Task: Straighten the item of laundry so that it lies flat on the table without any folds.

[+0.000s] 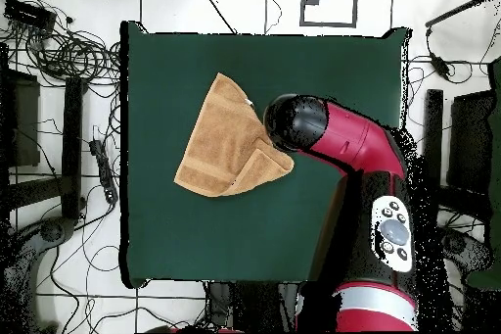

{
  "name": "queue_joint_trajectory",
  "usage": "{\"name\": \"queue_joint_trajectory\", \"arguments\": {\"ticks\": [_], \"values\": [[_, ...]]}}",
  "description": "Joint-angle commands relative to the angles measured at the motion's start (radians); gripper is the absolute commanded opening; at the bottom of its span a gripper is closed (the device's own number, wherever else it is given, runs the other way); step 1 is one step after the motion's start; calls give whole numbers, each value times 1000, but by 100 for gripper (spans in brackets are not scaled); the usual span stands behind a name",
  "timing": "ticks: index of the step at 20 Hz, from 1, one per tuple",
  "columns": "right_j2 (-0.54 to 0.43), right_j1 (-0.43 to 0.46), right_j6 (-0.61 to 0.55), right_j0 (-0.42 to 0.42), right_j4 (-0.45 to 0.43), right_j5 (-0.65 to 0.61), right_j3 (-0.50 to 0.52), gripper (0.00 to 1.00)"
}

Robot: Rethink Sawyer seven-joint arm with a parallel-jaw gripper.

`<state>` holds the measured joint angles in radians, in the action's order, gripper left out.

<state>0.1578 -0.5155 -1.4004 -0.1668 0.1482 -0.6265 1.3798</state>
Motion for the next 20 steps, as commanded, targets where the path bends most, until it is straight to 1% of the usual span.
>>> {"name": "queue_joint_trajectory", "arguments": {"ticks": [1,8,20], "values": [[-48,88,-315,51,64,-58,27,0],[-53,84,-321,63,94,-32,52,0],[-38,99,-335,87,119,-26,36,0]]}}
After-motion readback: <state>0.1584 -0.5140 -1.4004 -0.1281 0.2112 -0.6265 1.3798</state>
